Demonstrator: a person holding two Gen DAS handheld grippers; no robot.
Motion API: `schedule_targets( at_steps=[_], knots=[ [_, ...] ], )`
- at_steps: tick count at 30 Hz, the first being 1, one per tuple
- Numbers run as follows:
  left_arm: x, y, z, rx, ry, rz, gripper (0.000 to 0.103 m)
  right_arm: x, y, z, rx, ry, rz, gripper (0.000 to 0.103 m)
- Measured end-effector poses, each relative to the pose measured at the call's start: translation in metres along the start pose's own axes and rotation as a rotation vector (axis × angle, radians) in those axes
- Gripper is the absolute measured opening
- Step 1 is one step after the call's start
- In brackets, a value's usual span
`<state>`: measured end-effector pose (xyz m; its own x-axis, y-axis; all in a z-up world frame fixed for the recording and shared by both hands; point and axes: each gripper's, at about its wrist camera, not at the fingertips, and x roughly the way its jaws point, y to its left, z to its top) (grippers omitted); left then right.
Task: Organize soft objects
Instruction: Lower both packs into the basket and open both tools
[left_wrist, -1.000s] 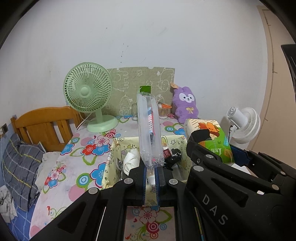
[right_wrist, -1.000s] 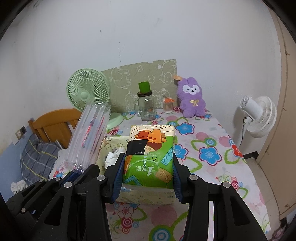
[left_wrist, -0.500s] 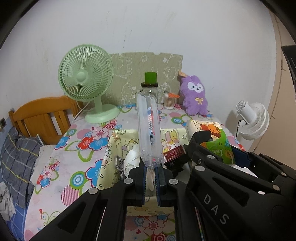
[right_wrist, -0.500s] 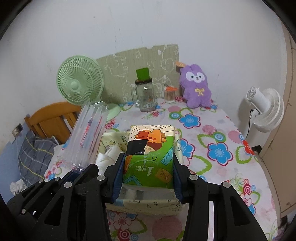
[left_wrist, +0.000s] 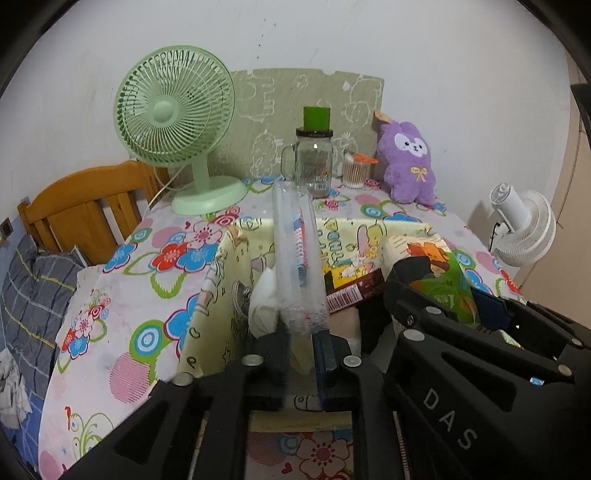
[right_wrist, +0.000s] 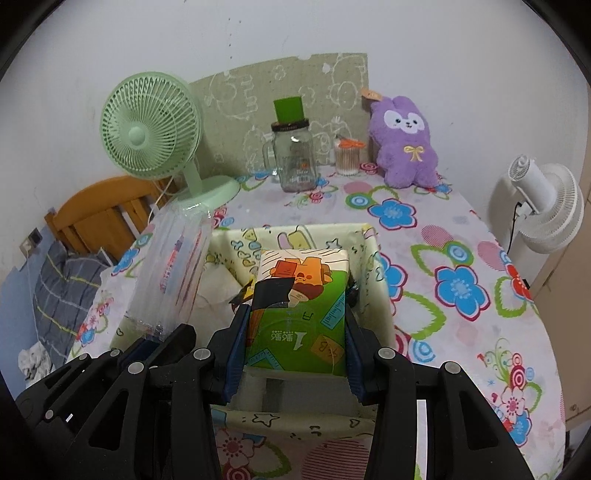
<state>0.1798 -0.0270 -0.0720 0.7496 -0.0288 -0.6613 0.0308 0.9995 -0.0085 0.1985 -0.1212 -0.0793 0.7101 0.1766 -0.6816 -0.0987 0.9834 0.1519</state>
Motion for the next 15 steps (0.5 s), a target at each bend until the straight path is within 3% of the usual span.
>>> schedule_targets(
  at_steps=[9, 15],
  knots=[
    [-0.0033, 0.0049, 0.0014, -0.004, 0.004, -0.001, 0.064, 0.0015, 0.0018, 0.0011, -0.007, -0.01, 0.015, 0.048],
    [0.0003, 0.0022, 0.0055, 0.011, -0.008, -0.001, 0.071, 0.003, 0.0041, 0.004, -0.016, -0.021, 0.014, 0.048]
  ],
)
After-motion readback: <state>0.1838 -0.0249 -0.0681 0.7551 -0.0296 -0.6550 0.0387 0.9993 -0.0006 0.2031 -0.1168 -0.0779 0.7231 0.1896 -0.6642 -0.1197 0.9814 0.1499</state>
